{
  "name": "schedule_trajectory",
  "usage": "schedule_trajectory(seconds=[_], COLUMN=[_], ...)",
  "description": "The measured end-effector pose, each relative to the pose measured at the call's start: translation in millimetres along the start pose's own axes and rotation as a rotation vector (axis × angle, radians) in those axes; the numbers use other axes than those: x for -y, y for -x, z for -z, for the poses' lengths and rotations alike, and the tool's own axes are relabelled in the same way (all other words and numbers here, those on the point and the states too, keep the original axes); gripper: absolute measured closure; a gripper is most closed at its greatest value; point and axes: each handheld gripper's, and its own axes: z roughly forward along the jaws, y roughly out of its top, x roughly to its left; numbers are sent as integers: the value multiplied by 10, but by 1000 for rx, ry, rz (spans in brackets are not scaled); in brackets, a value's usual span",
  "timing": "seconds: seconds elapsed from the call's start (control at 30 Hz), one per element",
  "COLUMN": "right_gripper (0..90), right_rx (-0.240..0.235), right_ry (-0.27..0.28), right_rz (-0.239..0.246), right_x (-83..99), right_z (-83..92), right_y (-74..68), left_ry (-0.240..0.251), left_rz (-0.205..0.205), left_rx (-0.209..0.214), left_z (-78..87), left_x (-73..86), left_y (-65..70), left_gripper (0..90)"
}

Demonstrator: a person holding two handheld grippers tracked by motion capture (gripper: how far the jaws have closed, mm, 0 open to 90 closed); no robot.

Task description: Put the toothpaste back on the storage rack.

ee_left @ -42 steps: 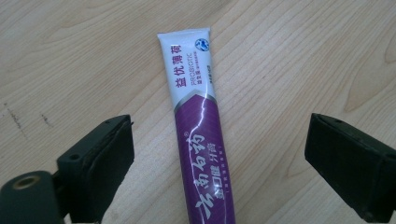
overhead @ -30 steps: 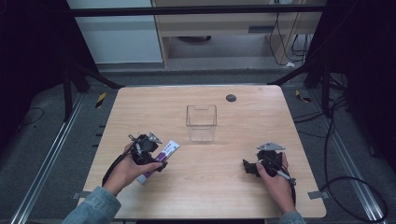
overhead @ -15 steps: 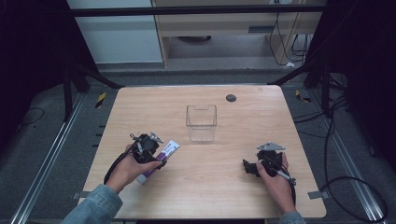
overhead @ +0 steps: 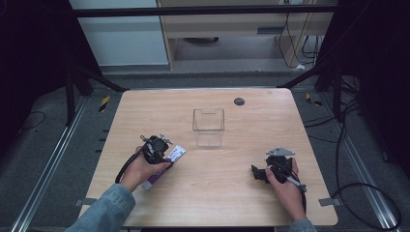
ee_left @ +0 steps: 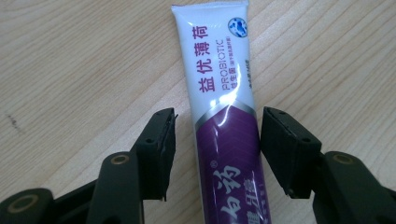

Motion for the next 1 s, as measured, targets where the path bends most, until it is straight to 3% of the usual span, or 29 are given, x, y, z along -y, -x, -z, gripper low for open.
schedule_trajectory(seconds=[0.13, 0.53, 1.0], right_gripper=[3, 3, 3], right_rx=[0, 0, 1], right_ry=[0, -1, 0], right_rz=[0, 1, 1], right_x=[0, 0, 1], right_z=[0, 0, 0], right_y=[0, 0, 0], left_ry=[-10, -17, -11], left_rz=[-15, 6, -10], left_rx=[-4, 18, 21], left_z=[-43, -85, -90], left_x=[-28, -40, -46], left_y=[24, 4, -3], left_gripper=[491, 525, 571])
